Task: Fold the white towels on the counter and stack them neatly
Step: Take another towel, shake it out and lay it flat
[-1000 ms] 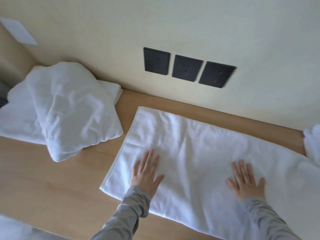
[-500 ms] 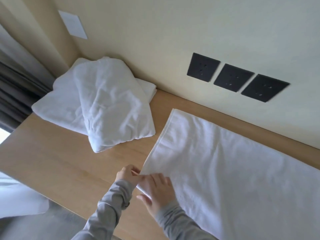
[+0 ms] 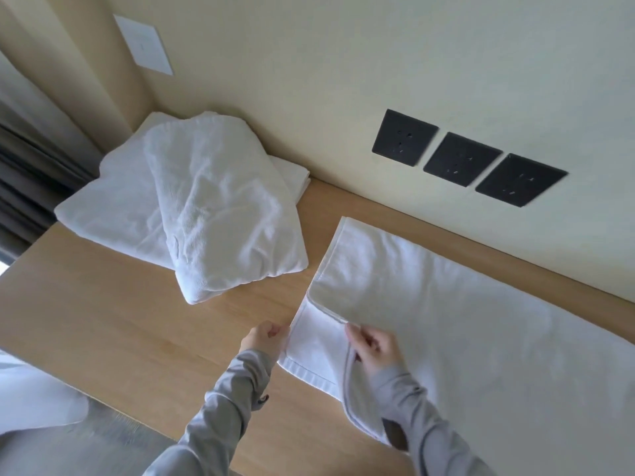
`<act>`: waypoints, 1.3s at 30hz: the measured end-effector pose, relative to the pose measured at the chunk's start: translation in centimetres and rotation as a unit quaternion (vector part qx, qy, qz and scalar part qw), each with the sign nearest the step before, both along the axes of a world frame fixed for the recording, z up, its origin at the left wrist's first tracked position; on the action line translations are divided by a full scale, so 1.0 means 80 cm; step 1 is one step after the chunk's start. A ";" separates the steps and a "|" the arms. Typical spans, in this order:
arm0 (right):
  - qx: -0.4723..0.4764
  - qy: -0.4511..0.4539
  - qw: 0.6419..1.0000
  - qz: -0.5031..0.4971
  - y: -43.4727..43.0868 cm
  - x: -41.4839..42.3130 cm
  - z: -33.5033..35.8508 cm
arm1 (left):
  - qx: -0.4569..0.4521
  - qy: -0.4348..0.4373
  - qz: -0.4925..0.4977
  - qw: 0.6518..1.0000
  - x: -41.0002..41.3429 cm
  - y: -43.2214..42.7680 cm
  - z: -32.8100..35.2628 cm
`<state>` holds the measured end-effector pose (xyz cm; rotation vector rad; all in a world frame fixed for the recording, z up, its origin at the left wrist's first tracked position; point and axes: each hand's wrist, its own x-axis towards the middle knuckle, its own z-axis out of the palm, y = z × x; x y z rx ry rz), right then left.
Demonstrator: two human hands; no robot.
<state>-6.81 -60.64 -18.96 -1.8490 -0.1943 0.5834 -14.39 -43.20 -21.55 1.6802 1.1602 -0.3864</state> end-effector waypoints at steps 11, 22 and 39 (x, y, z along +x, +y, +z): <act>-0.023 0.087 0.995 0.043 0.014 -0.003 0.013 | -0.193 -0.074 0.090 0.974 -0.003 -0.004 0.013; -0.033 -0.312 0.925 -0.213 -0.093 0.106 0.179 | -0.012 0.001 -0.037 0.999 -0.011 -0.014 -0.003; -0.125 -0.187 0.974 -0.030 0.022 -0.004 -0.016 | 0.163 -0.131 -0.039 0.977 -0.025 -0.064 -0.009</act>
